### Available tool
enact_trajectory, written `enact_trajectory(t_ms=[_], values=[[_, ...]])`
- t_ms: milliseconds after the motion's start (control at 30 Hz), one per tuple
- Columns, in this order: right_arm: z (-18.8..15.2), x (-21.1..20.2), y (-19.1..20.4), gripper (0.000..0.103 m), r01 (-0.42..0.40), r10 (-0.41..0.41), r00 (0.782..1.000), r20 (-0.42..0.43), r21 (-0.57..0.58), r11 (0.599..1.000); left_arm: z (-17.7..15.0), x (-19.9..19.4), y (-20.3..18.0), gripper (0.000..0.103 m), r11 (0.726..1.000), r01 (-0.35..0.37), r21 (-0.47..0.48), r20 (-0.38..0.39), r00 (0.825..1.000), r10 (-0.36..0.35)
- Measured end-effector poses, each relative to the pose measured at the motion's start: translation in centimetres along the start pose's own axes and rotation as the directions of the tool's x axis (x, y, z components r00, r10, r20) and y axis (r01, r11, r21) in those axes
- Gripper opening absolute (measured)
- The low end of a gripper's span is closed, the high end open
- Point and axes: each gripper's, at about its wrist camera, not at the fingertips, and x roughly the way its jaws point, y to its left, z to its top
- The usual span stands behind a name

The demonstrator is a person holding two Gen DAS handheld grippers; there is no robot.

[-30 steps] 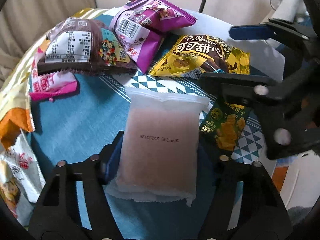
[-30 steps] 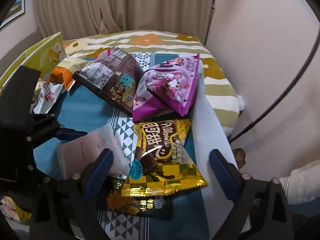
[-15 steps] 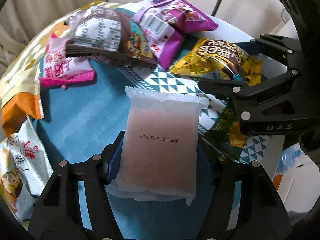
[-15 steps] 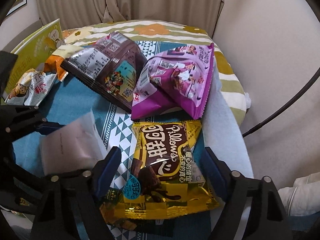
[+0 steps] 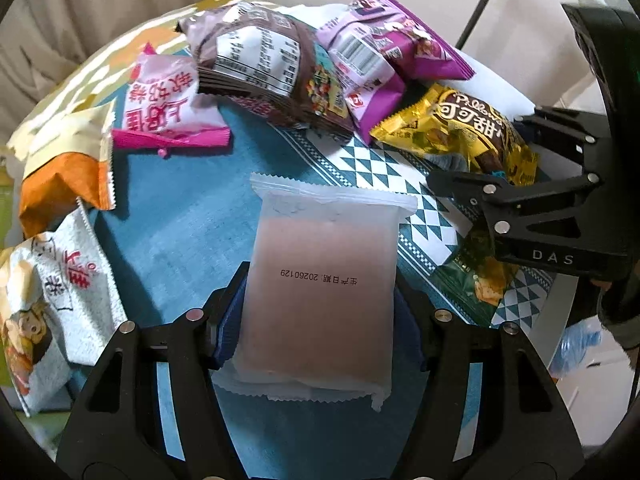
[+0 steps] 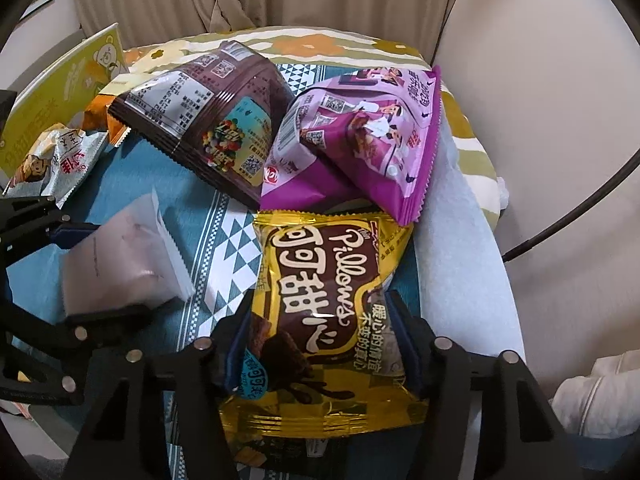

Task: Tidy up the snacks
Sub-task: 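Grasp the pink-wrapped cake with the left tool while the right tool grasps the yellow Pillows bag, then carry the cake over the box with the left tool while the right tool carries the Pillows bag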

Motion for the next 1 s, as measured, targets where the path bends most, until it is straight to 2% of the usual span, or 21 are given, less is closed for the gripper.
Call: enact_trajectory(t_ms=[167, 400, 567, 800, 1000], values=[[-0.3, -1.0, -0.3, 0.054, -0.022, 0.021, 1.0, 0.015, 0.018, 1.0, -0.2, -1.7, 0.7, 0.06, 1.0, -0.009, -0.024, 0.016, 1.0, 0.01], [-0.4, -3.8, 0.2, 0.053, -0.073, 0.071, 0.997, 0.041, 0.031, 0.997, 0.0, -4.6, -0.3, 0.06, 0.998, -0.03, -0.063, 0.048, 0.998, 0.033], [-0.2, -6.8, 0.5, 0.053, -0.097, 0.095, 0.992, 0.081, 0.025, 0.995, 0.1, -8.5, -1.3, 0.06, 0.991, -0.049, -0.124, 0.09, 0.994, 0.061], [2.1, -12.6, 1.5, 0.053, -0.149, 0.15, 0.974, 0.168, -0.023, 0.989, 0.4, -16.1, -1.2, 0.06, 0.972, -0.076, -0.223, 0.191, 0.974, 0.119], [5.4, -16.2, 4.2, 0.053, -0.187, 0.203, 0.95, 0.236, -0.087, 0.978, 0.1, -22.0, 1.7, 0.06, 0.947, -0.137, -0.289, 0.256, 0.943, 0.214]])
